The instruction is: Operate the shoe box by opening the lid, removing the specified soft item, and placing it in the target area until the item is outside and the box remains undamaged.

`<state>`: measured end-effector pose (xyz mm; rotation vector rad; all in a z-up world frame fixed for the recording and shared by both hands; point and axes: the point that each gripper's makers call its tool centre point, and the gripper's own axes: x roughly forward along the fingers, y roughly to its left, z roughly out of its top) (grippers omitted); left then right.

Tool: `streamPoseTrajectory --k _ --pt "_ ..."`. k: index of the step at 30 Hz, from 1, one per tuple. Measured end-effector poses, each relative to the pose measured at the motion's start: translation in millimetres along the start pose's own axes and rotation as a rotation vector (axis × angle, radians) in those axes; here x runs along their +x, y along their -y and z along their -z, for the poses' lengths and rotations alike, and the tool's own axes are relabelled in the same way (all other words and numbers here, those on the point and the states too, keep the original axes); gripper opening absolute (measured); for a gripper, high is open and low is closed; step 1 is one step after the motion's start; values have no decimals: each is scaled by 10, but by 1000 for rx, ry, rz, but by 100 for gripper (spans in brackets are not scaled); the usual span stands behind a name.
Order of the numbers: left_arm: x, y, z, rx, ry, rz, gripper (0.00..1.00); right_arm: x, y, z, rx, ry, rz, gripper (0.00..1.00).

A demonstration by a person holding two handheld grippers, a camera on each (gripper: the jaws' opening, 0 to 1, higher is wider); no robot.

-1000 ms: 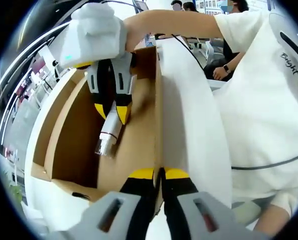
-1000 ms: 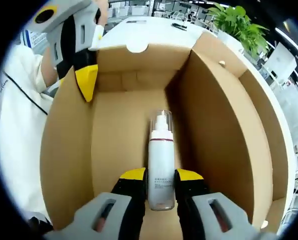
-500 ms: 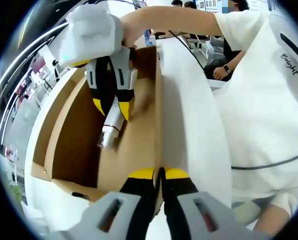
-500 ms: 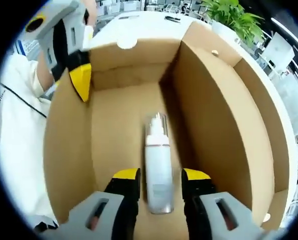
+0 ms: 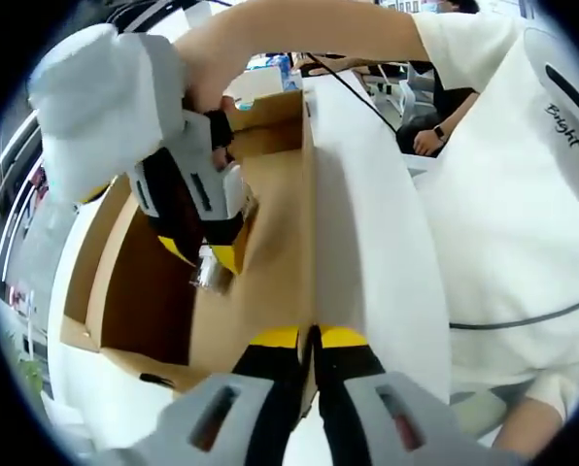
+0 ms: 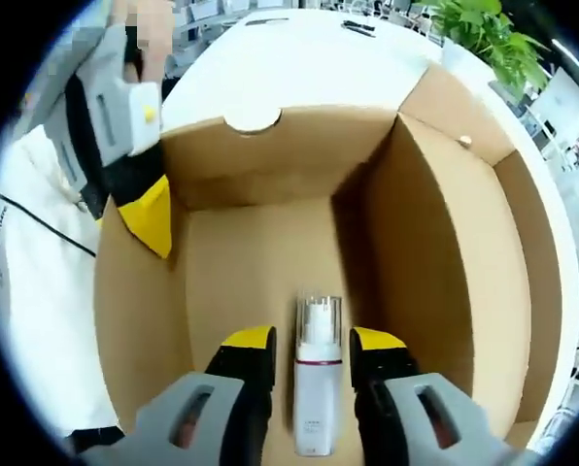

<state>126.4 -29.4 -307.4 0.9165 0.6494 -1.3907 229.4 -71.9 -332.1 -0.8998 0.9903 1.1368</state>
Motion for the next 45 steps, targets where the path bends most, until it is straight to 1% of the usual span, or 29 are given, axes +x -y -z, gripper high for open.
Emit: streamPoseTrajectory --k 2,5,7,9,11,14,16,17,18,20,23,26,27,28,30,33,34,35,37,40,41,42,43,45 --pt "0 0 1 0 -1 1 3 6 -16 1 4 -27 -28 29" --pt "0 0 1 1 -1 3 3 -5 -17 -38 -5 -52 -34 25" --pt "1 0 1 2 -1 3 3 -2 -16 -62 -8 -59 -34 25" --pt "1 1 1 3 -2 4 3 22 -67 -62 -15 -85 -31 25" --pt "1 -1 1 2 -2 3 3 62 -60 -37 -17 -114 -28 25" --pt "0 -2 0 3 -1 2 3 120 -69 -35 -12 -133 -41 23" --pt "0 -3 1 3 -2 2 3 164 -56 -65 -14 -143 -38 21" --pt "-1 -3 1 1 -2 3 3 173 -92 -69 2 -167 -53 20" --pt "-2 -3 2 1 -3 4 3 181 -121 -73 -7 -165 -53 20" --pt "-3 -4 3 2 -3 3 3 187 -169 -58 3 -182 -54 20" --pt "-4 -4 4 1 -4 4 3 203 -245 -58 -41 -222 -51 20" --pt "-4 -3 5 -4 -8 7 3 212 -287 -57 -73 -241 -68 20" --pt "-4 -4 6 -6 -11 7 3 219 -290 -63 -76 -237 -71 20" --pt "-4 -3 7 -6 -12 7 3 219 -303 -58 -53 -239 -74 20" --pt "-4 -4 7 -4 -11 6 3 226 -328 -61 -63 -223 -85 20" --pt "-4 -4 7 -4 -10 5 3 237 -377 -72 -25 -201 -73 19" --pt "-2 0 8 -6 -13 7 3 237 -405 -70 -30 -200 -67 19" --pt "-1 1 8 -6 -13 7 3 244 -441 -79 -35 -187 -47 19" --pt "-1 3 8 -6 -13 8 3 250 -481 -84 -32 -178 -39 19" --pt "0 4 7 -4 -11 6 3 274 -484 -118 -17 -152 -50 18" --pt "0 4 6 -3 -10 5 3 280 -495 -129 -32 -139 -52 18" --pt "1 6 7 -3 -10 5 3 283 -483 -152 39 -136 -19 18" --pt "1 6 7 -1 -10 5 3 289 -388 -211 75 -100 59 18" --pt "1 6 7 -1 -10 5 3 287 -397 -210 55 -106 54 18"
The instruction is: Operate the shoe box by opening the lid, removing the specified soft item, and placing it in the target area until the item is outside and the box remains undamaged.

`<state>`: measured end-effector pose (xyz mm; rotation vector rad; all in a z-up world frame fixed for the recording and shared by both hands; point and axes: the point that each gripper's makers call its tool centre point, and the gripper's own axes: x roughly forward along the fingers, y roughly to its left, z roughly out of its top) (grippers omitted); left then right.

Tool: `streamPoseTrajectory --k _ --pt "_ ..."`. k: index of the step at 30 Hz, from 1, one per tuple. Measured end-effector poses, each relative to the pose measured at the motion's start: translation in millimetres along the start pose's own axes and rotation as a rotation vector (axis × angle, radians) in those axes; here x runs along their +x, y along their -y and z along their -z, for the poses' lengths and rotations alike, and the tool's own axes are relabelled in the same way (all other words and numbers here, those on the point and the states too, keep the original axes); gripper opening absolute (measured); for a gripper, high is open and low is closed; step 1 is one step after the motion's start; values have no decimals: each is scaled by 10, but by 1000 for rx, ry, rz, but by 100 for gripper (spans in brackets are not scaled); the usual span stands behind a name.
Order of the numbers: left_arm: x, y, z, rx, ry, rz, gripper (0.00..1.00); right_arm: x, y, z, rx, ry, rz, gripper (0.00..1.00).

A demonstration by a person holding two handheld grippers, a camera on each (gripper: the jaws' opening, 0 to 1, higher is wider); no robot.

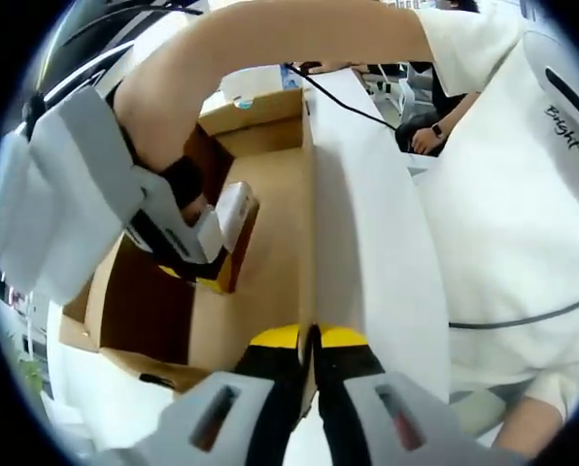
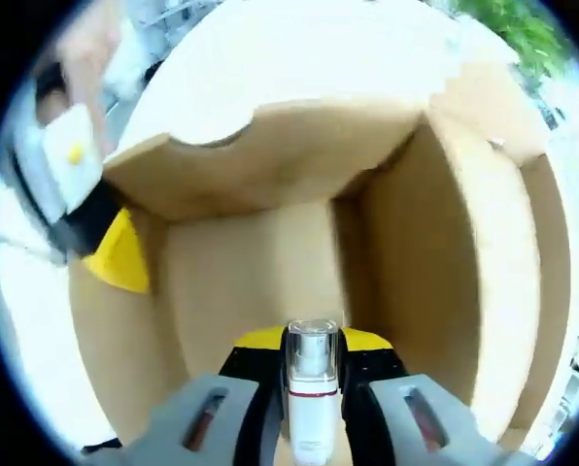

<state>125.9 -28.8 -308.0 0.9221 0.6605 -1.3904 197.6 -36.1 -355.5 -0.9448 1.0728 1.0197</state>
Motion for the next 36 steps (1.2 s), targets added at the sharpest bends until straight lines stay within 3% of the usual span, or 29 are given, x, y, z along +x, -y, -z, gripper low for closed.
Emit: streamPoseTrajectory --k 1,4,6,7,8,14,26,30,36 --pt "1 0 0 -1 0 1 3 -10 -179 -4 -26 -3 -81 18" --pt "1 -1 0 -1 0 3 3 -64 -257 -134 -9 71 -74 18" --pt "2 0 0 1 2 1 3 -89 -324 -145 -14 74 -76 18" --pt "2 -1 1 1 3 0 3 -198 167 -12 -14 89 -71 18" --pt "3 -1 1 2 4 -3 3 -233 299 29 -17 93 -67 18" --pt "2 -2 -1 4 5 -6 3 -357 111 68 46 216 -45 18" --pt "2 -3 -2 2 2 -2 3 -470 110 84 30 259 -24 18" --pt "2 -5 -2 3 3 -4 3 -518 147 68 88 298 -19 18" --pt "3 -4 -2 2 2 -3 3 -535 167 63 100 311 1 18"
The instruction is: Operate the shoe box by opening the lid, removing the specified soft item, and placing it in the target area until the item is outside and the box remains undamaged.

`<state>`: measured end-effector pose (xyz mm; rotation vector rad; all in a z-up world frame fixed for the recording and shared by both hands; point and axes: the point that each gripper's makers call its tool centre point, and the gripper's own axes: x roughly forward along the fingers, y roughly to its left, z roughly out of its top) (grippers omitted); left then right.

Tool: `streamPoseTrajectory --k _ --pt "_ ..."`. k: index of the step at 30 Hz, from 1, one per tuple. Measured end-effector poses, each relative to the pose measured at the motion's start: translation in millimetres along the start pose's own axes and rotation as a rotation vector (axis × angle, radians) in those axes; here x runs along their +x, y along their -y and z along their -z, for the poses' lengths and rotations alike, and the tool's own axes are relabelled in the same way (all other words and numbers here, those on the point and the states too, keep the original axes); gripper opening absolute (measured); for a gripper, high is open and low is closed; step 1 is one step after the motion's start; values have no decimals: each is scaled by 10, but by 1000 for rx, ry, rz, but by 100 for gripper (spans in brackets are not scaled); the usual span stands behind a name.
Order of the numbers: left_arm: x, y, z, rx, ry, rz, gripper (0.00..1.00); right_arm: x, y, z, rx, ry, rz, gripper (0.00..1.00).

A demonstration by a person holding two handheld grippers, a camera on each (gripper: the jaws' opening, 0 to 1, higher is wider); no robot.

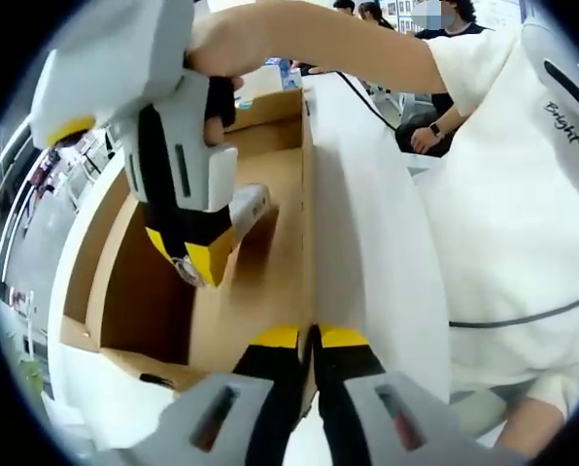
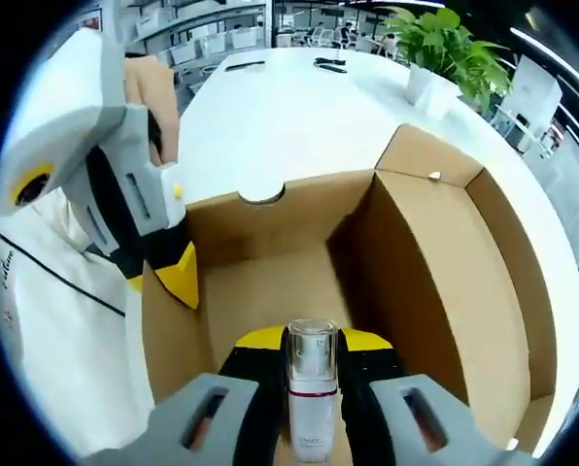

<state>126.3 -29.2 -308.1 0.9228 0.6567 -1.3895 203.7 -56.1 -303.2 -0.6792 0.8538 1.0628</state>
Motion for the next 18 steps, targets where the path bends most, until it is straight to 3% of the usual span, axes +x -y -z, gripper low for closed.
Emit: streamPoseTrajectory --k 2,10,15,18 --pt "0 0 0 1 0 0 3 -7 21 -26 53 25 29 18" --pt "1 0 3 -2 -3 2 3 -32 16 -42 78 61 23 18" --pt "1 0 5 -4 -4 3 3 -71 29 -103 171 133 12 18" --pt "0 1 4 1 -1 4 3 -87 41 -121 160 172 36 18"
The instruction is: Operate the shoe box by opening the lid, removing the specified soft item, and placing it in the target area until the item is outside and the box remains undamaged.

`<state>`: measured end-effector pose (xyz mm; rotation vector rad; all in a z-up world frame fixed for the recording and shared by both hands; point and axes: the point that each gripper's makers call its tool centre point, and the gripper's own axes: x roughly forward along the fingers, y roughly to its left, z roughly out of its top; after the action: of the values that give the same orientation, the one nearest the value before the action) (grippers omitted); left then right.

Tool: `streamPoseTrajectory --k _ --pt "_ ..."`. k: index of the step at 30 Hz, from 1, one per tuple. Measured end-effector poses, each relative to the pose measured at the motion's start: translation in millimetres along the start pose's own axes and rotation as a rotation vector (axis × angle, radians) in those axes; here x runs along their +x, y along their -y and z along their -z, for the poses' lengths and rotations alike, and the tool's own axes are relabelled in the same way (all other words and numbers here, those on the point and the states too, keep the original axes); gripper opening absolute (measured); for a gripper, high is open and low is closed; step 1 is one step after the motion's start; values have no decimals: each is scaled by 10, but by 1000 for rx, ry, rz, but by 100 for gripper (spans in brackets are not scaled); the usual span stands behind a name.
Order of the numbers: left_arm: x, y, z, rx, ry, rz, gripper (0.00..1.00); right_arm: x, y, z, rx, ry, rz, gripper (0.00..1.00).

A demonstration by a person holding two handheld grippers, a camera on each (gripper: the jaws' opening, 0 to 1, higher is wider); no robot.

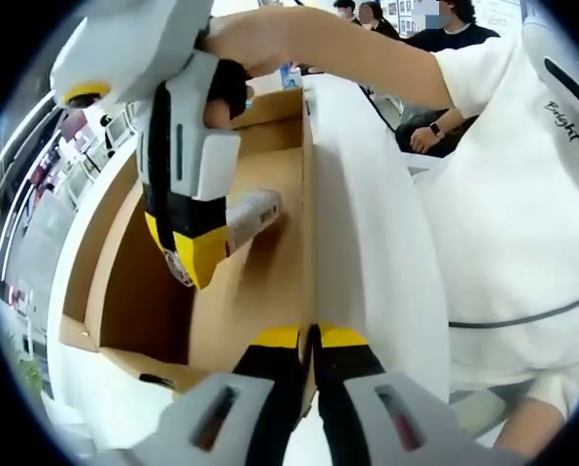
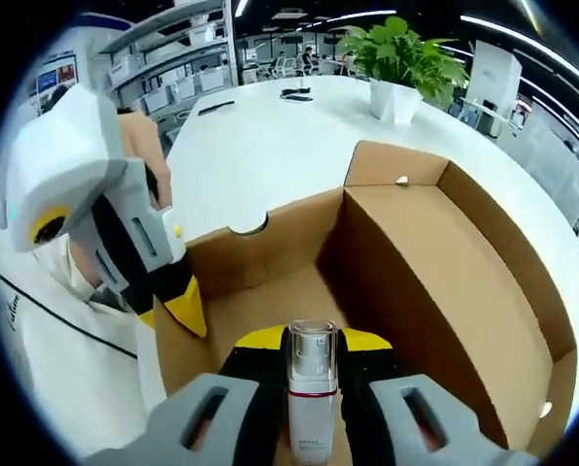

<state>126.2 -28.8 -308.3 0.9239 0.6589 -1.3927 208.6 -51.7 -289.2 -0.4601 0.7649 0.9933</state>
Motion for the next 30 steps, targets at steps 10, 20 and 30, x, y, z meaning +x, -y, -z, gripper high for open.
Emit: streamPoseTrajectory --k 10,20,30 --pt "1 8 -3 0 -2 7 3 -220 216 -145 130 245 54 18" --pt "2 5 -2 -4 -3 1 3 -322 260 -212 134 332 114 18" --pt "1 1 -2 -3 -1 0 3 -598 372 -381 91 522 249 18"
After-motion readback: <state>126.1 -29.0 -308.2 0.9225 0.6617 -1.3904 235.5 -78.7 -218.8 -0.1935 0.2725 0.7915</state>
